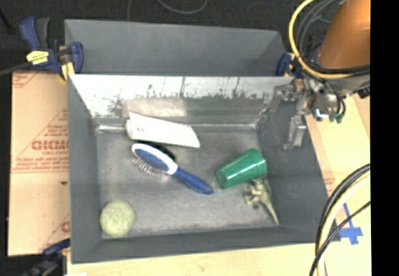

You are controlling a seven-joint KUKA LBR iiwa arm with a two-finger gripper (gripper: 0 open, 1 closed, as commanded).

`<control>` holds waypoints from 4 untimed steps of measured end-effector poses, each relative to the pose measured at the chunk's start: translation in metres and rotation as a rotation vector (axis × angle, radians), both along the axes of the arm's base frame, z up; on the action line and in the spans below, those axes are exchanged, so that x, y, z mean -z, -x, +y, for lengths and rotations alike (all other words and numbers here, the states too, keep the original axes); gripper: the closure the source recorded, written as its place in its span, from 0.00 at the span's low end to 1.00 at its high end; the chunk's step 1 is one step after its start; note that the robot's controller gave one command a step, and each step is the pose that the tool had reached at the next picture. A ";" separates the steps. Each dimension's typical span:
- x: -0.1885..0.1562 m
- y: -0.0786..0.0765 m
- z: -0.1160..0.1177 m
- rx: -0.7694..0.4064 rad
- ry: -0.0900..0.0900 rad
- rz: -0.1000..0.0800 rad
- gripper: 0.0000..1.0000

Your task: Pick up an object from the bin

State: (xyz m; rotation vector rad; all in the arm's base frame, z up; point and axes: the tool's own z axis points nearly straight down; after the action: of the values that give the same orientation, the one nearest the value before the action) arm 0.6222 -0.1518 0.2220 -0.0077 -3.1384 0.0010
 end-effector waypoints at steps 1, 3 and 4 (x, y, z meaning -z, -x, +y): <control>-0.005 -0.002 0.001 -0.004 0.002 -0.008 0.00; 0.062 0.035 0.039 -0.363 -0.001 -0.004 0.00; 0.088 0.024 0.036 -0.545 0.000 -0.006 0.00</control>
Offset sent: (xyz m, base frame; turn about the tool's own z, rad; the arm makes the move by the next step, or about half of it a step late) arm -0.0301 0.0397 -0.1520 -0.3808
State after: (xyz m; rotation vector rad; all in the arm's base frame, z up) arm 0.5978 -0.1161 0.1342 0.8383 -3.0308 0.0031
